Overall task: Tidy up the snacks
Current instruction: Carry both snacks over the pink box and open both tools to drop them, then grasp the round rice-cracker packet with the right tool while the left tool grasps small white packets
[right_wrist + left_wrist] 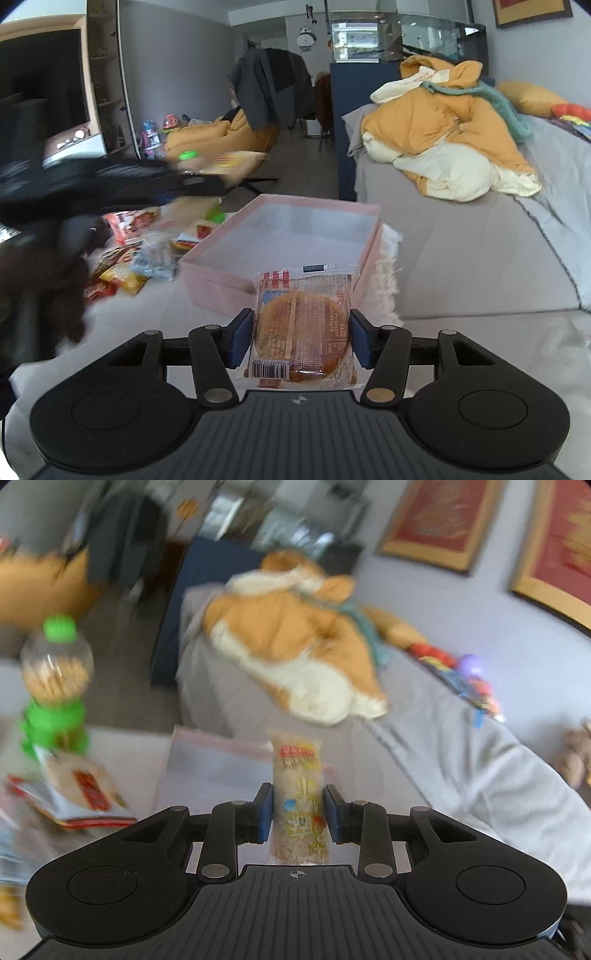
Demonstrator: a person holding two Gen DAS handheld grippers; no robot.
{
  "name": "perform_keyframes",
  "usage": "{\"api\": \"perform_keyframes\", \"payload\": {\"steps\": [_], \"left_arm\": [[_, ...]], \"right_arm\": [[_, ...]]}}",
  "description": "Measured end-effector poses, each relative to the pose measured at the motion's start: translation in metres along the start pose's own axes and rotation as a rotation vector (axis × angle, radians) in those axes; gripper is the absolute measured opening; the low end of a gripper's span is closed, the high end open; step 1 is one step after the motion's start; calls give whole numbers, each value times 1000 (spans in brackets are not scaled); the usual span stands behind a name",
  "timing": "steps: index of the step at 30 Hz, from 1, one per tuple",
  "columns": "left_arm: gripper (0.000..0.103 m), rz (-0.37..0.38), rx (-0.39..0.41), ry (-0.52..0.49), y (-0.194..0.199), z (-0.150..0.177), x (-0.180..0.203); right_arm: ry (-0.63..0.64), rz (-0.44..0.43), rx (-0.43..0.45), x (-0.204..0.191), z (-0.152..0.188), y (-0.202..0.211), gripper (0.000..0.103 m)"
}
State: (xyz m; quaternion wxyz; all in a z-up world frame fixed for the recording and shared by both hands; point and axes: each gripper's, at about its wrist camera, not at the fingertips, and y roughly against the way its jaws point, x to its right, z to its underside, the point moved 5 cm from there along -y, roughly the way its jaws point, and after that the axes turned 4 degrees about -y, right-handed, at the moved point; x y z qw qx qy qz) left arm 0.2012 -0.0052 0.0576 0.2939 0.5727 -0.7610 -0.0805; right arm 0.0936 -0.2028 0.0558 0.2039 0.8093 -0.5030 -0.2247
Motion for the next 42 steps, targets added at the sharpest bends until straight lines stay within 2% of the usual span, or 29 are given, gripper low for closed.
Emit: {"api": "perform_keyframes", "payload": {"steps": [2, 4, 8, 11, 13, 16, 19, 21, 23, 26, 29, 31, 33, 34, 35, 37, 39, 42], "left_arm": [[31, -4, -1, 70, -19, 3, -17], [31, 1, -3, 89, -18, 8, -31], [31, -39, 25, 40, 19, 19, -63], [31, -93, 1, 48, 54, 32, -99], [31, -139, -4, 103, 77, 43, -124], [31, -199, 17, 182, 111, 61, -163], [31, -242, 39, 174, 135, 74, -181], [31, -247, 53, 179, 148, 83, -189], [31, -241, 62, 193, 155, 89, -195], [31, -255, 72, 208, 163, 96, -204], [31, -256, 104, 229, 172, 99, -211], [31, -255, 136, 232, 177, 97, -214], [31, -267, 159, 233, 179, 96, -217], [31, -270, 161, 240, 180, 97, -219], [31, -270, 159, 249, 180, 97, -221], [31, -270, 159, 260, 180, 97, -224], [31, -275, 166, 256, 182, 97, -223], [31, -284, 171, 247, 185, 97, -221]], "right_arm": [[-5, 24, -2, 5, -7, -6, 55], [-6, 43, 0, 9, -17, -13, 55], [9, 64, 7, 11, -47, -42, 55], [-35, 13, -35, 9, -77, -86, 56], [-56, 13, -67, 4, -89, -114, 69], [5, 50, -88, -23, -94, -141, 71], [77, -13, -111, -71, -102, -157, 82], [99, -74, -137, -105, -108, -171, 84], [87, -116, -186, -137, -115, -194, 84], [1, -144, -287, -171, -123, -238, 84], [-90, -104, -346, -181, -126, -287, 84], [-96, -23, -356, -180, -124, -316, 84], [-67, 31, -426, -182, -115, -341, 82], [-63, 51, -451, -184, -110, -346, 72], [-51, 63, -468, -189, -106, -345, 67], [-13, 24, -482, -204, -100, -333, 65], [23, -38, -504, -219, -93, -312, 56], [85, -115, -516, -240, -76, -278, 55]]}}
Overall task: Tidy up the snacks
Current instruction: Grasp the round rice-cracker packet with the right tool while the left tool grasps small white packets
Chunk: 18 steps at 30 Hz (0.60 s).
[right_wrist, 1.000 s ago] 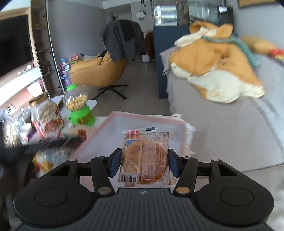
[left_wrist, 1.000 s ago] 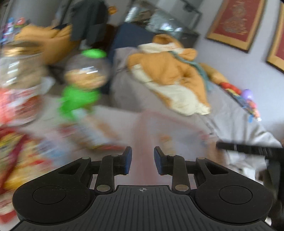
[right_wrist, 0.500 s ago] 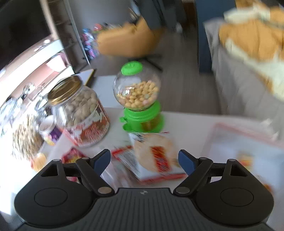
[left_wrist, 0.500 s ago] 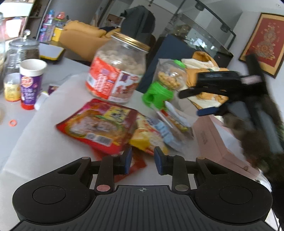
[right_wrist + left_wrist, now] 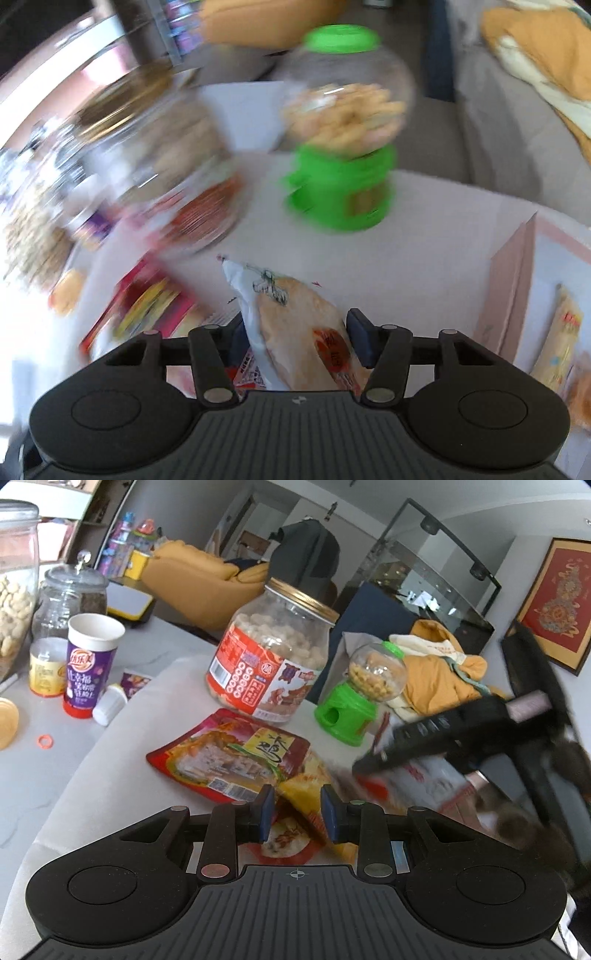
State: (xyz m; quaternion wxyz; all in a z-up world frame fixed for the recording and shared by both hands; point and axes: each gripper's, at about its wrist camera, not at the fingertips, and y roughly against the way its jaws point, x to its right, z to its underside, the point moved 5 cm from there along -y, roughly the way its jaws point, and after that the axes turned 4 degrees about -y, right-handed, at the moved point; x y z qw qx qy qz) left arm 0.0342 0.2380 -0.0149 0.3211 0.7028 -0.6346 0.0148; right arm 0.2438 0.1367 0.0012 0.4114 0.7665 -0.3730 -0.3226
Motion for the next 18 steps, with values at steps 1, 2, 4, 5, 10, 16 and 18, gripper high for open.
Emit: {"api": "perform_keyframes", "payload": {"steps": [1, 2, 4, 5, 10, 16, 18], "left_arm": [[32, -4, 0, 1, 2, 0, 1], [33, -10, 3, 3, 4, 1, 2], [34, -30, 10, 3, 8, 2, 2], [34, -31, 12, 8, 10, 2, 3], [33, -22, 35, 32, 28, 3, 10], [34, 1, 11, -62, 33, -1, 39], [34, 14, -13, -104, 29, 1, 54]], "right_arm": [[15, -21, -5, -7, 11, 5, 55], [30, -40, -12, -12, 21, 9, 55], [62, -77, -21, -22, 41, 15, 55], [75, -86, -15, -21, 50, 18, 55], [143, -100, 22, -17, 80, 41, 61], [132, -124, 51, 17, 122, 77, 61], [131, -126, 63, 32, 139, 90, 61]]}}
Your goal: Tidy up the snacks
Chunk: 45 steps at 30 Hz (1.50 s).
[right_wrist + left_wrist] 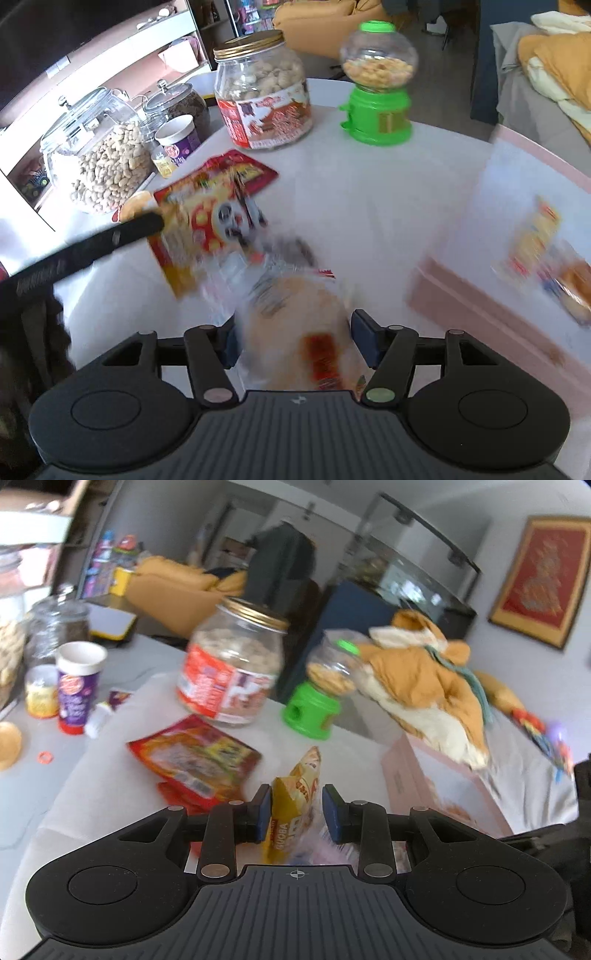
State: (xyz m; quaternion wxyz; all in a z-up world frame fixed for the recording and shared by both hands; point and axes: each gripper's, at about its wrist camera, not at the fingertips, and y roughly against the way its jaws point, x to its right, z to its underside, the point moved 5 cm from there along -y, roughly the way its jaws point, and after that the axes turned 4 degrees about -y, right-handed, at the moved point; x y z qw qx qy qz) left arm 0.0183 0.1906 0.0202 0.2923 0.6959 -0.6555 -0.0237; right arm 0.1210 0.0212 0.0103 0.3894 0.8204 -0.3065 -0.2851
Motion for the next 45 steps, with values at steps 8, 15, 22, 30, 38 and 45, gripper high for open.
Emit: {"api": "perform_keyframes", "payload": {"steps": [8, 15, 22, 30, 38, 45], "left_arm": [[34, -26, 115, -42, 7, -11, 41], [34, 71, -20, -268, -31, -1, 85], [34, 102, -246, -249, -85, 20, 82], [35, 167, -326, -470, -51, 69, 112], [35, 91, -322, -559, -46, 75, 123], [35, 112, -288, -543, -42, 68, 123]], "right_arm": [[-25, 208, 93, 60, 60, 39, 61], [-98, 269, 177, 100, 84, 50, 77], [-156, 158, 210, 105, 104, 52, 86], [-182, 173, 259, 113, 116, 59, 90], [-64, 159, 222, 83, 95, 37, 90], [-50, 257, 238, 85, 100, 37, 77]]}}
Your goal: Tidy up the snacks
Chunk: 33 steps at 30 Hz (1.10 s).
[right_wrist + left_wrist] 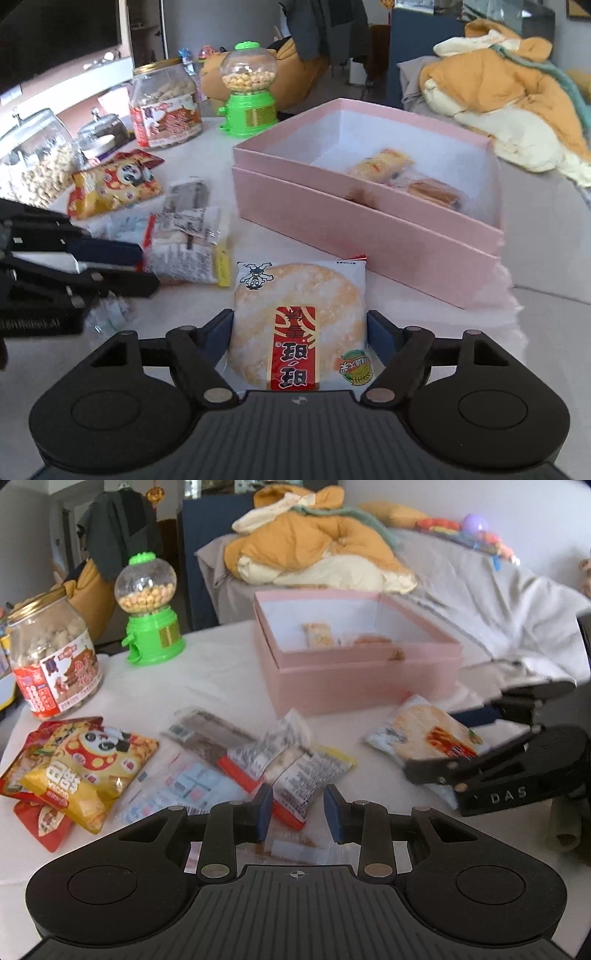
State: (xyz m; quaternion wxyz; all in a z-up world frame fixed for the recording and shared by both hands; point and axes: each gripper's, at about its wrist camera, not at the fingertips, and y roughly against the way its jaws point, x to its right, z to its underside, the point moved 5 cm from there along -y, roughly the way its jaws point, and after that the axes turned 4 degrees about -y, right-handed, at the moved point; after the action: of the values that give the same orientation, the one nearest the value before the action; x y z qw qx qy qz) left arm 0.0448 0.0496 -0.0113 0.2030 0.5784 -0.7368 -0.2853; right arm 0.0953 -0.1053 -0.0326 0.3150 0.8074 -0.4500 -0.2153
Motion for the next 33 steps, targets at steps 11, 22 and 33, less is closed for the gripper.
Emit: {"api": "perform_keyframes", "payload": {"steps": [11, 22, 33], "left_arm": [[35, -20, 66, 121, -31, -29, -39], [35, 25, -6, -106, -22, -6, 6], [34, 2, -58, -339, -7, -4, 43]], "right_arm": [[-111, 112, 45, 43, 21, 12, 86], [-137, 123, 43, 47, 21, 9, 92], [-148, 116, 44, 48, 21, 9, 93]]}}
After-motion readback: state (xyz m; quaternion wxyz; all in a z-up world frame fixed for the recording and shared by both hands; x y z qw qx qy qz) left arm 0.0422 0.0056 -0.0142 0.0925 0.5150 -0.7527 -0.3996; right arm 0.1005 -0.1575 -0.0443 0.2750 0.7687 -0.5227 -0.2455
